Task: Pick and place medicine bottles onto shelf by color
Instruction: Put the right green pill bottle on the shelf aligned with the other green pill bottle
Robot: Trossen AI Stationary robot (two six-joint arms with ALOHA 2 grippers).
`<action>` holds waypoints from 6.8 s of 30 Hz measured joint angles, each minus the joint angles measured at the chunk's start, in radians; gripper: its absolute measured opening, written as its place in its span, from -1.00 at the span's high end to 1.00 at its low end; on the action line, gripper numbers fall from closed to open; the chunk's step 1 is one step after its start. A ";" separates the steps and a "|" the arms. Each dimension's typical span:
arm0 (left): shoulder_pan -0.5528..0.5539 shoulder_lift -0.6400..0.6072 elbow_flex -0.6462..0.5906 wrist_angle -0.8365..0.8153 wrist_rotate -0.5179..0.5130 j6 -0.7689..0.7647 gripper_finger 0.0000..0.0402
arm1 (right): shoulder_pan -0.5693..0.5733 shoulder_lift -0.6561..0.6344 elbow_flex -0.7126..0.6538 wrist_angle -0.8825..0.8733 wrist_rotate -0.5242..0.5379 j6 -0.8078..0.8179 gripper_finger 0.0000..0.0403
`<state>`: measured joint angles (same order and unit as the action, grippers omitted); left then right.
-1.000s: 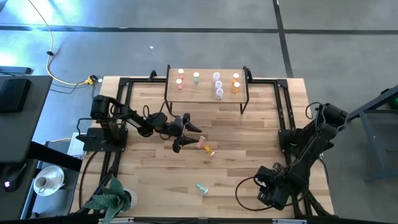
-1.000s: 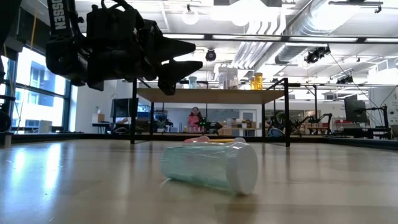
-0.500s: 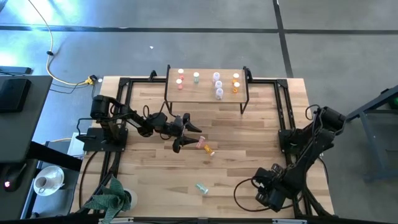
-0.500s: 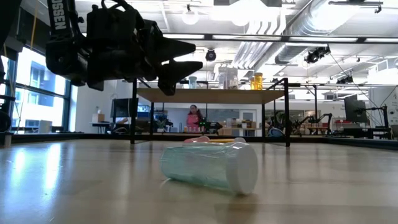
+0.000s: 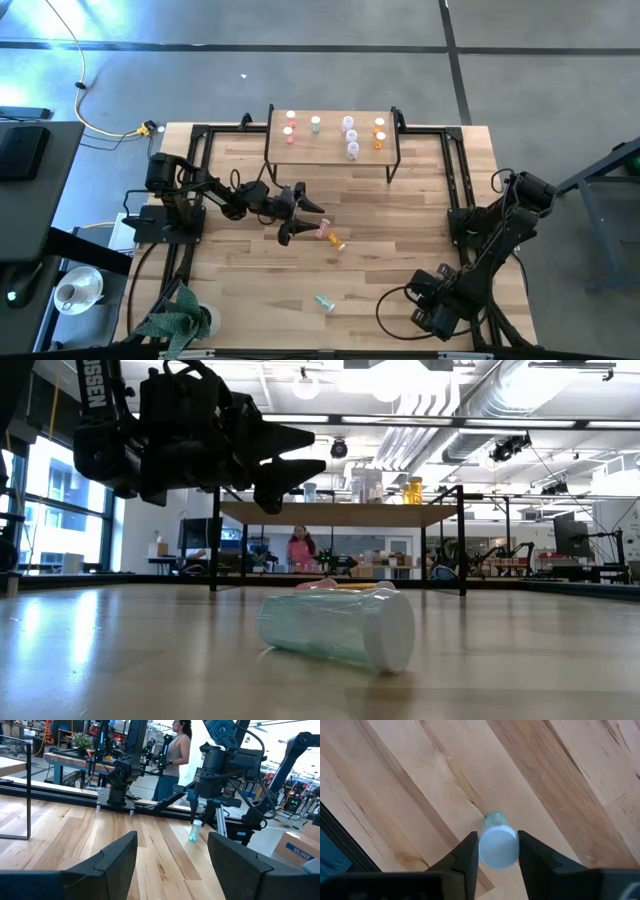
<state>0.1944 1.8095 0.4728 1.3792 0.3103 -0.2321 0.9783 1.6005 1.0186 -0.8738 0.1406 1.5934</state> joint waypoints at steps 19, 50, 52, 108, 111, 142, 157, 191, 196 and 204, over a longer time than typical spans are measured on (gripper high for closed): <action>0.003 0.000 0.000 -0.093 0.004 0.000 -0.15 | -0.230 0.001 0.122 0.012 0.097 -0.549 0.49; 0.003 0.000 0.000 -0.160 0.004 0.079 -0.15 | -0.895 0.003 0.578 0.033 -0.071 -1.306 0.49; 0.003 0.000 0.000 -0.160 0.004 0.079 -0.15 | -0.903 0.003 0.609 0.033 -0.074 -1.314 0.49; -0.001 0.000 0.000 -0.159 0.015 0.079 -0.07 | -0.956 0.328 0.779 -0.059 -0.267 -1.418 0.49; -0.001 0.000 0.000 -0.159 0.015 0.079 0.04 | -0.956 0.328 0.779 -0.066 -0.269 -1.418 0.49; 0.002 0.000 0.000 -0.113 -0.008 0.067 0.56 | -0.980 0.322 0.878 -0.090 -0.212 -1.419 0.11; 0.042 0.000 0.000 0.113 -0.003 0.048 0.57 | -0.894 0.322 1.337 -0.303 0.009 -1.576 0.10; 0.039 0.000 0.000 0.114 0.008 0.065 0.56 | -0.801 -0.187 -0.013 0.769 0.138 -1.594 0.10; 0.039 0.000 0.000 0.085 0.008 0.127 0.56 | -0.801 -0.186 -0.128 1.039 0.141 -1.620 0.10; 0.028 0.000 0.000 0.069 0.002 0.184 0.56 | -0.808 -0.186 -0.228 1.271 0.144 -1.627 0.10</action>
<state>0.2224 1.8099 0.4725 1.4483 0.3120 -0.0481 0.1702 1.4147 0.7903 0.3967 0.2849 -0.0340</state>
